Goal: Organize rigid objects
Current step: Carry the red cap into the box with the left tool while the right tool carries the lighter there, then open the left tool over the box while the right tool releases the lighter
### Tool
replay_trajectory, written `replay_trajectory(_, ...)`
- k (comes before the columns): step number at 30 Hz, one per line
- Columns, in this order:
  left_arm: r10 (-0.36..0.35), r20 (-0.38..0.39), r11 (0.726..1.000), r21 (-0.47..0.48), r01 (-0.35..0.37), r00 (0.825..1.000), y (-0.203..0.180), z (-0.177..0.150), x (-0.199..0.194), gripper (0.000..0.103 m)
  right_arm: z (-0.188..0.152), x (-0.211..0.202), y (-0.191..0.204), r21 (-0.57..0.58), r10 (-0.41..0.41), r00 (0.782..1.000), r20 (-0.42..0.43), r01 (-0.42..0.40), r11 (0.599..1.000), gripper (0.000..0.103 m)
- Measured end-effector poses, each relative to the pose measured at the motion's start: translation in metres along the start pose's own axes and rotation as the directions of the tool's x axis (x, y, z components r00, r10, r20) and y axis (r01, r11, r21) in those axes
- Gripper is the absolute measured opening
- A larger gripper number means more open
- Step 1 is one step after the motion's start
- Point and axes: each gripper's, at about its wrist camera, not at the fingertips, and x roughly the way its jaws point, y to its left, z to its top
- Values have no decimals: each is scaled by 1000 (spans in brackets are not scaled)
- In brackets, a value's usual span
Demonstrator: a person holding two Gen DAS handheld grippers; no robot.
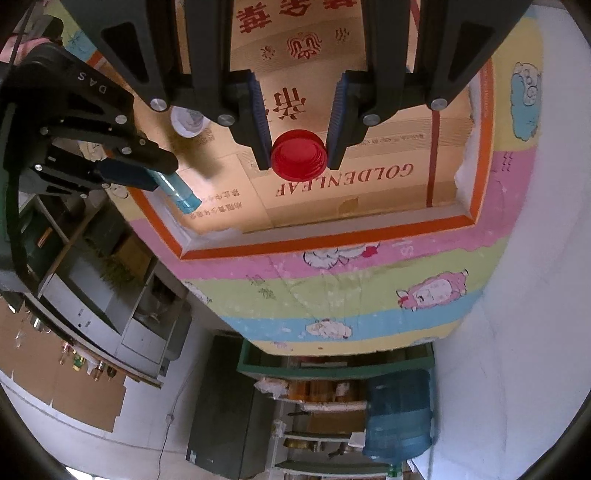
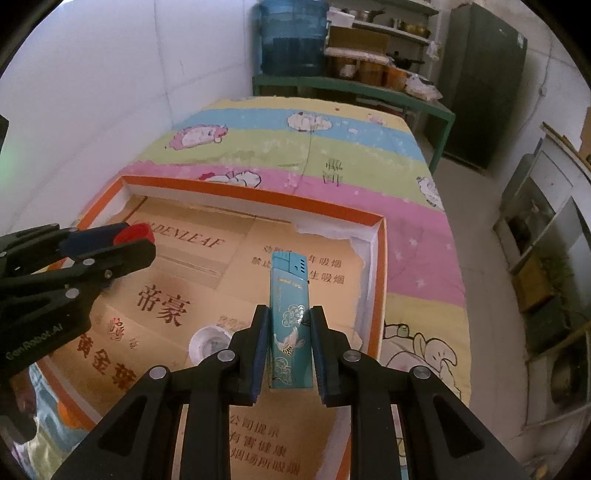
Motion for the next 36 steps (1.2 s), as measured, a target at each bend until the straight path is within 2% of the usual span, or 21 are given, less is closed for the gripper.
replay_trajectory(16,-7,-91,1000,-12,6,996,3,-6,22,31,-1,21,-2,2,9,999,-49,-9,1000,23)
replay_trajectory(18,-12,-89,1000,-9,11,996,3,-6,21,35,-1,21,-2,0,6,999,-51,-6,1000,24)
replay_trajectory(21,-35,-86,999,-19,34,996,4,-6,18,47,-1,20,-3,9,-2,999,-49,2,1000,33)
replay_trajectory(36,-51,-10,999,-15,51,999,-4,-12,-23,48,-11,-4,-1,54,11,1000,-12,-10,998,33)
